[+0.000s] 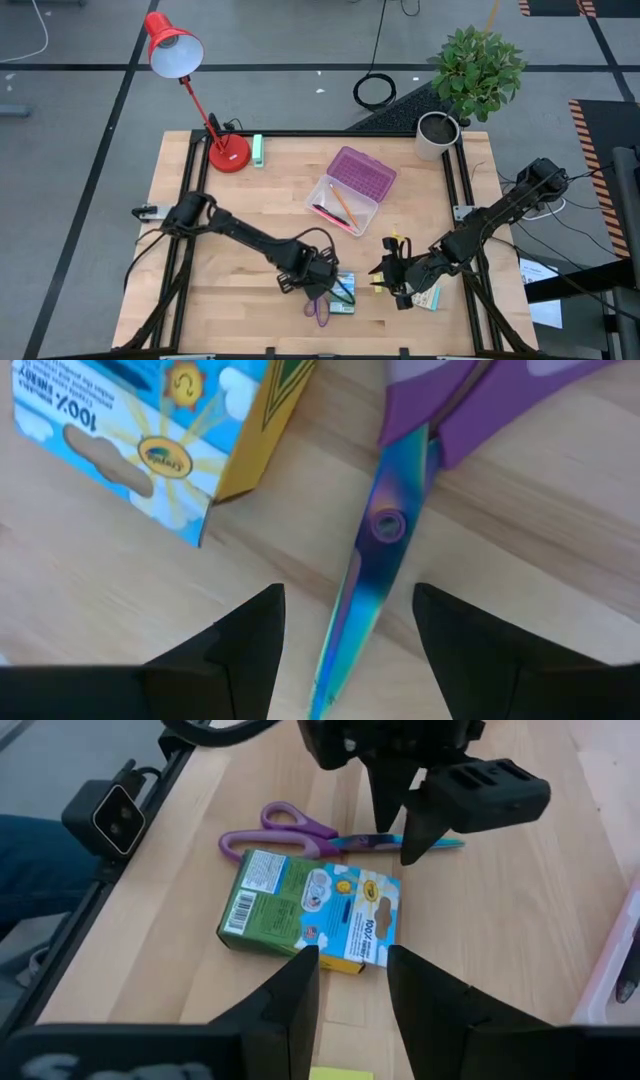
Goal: Pack school essentials
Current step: Put the purple scissors into the purple supply box
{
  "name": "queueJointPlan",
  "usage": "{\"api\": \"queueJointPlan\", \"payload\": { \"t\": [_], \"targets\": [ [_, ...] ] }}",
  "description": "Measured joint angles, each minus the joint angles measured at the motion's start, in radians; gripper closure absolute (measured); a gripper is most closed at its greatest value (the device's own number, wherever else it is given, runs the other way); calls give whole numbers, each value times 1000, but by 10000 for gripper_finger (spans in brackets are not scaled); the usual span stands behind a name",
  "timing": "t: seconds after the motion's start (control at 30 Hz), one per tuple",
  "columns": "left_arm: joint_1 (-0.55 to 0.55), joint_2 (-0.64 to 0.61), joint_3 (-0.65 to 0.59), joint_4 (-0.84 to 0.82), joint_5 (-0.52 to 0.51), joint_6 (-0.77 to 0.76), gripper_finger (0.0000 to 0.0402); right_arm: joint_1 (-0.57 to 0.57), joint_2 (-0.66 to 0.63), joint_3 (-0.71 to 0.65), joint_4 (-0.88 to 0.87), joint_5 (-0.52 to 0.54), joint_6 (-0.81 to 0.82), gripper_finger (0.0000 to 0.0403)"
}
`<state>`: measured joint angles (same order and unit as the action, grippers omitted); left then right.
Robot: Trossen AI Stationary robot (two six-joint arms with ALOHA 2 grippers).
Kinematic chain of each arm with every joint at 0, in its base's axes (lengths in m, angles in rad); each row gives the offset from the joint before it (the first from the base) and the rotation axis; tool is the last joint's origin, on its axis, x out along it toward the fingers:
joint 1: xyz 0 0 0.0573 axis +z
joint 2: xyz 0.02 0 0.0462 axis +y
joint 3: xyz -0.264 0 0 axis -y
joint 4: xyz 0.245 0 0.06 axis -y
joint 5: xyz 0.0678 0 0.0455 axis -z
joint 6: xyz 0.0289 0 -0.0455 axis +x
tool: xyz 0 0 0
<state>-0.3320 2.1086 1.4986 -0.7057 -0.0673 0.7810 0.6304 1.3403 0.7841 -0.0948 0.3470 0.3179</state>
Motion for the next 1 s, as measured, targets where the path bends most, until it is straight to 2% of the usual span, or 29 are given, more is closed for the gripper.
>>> {"api": "queueJointPlan", "payload": {
  "t": [0.17, 0.43, 0.57, 0.7, 1.0],
  "targets": [
    [12, 0, -5, -15, 29, -32, 185, 0, 0, 0, 0, 0, -1, 287],
    [12, 0, -8, -31, 36, -95, 265, 0, 0, 0, -1, 0, -1, 287],
    [12, 0, -8, -44, 37, -137, 290, 0, 0, 0, -1, 0, -1, 287],
    [12, 0, -8, -70, 30, -216, 303, 0, 0, 0, -1, 0, -1, 287],
    [6, -11, 0, -150, 14, -381, 304, 0, 0, 0, -1, 0, -5, 287]
  ]
}}
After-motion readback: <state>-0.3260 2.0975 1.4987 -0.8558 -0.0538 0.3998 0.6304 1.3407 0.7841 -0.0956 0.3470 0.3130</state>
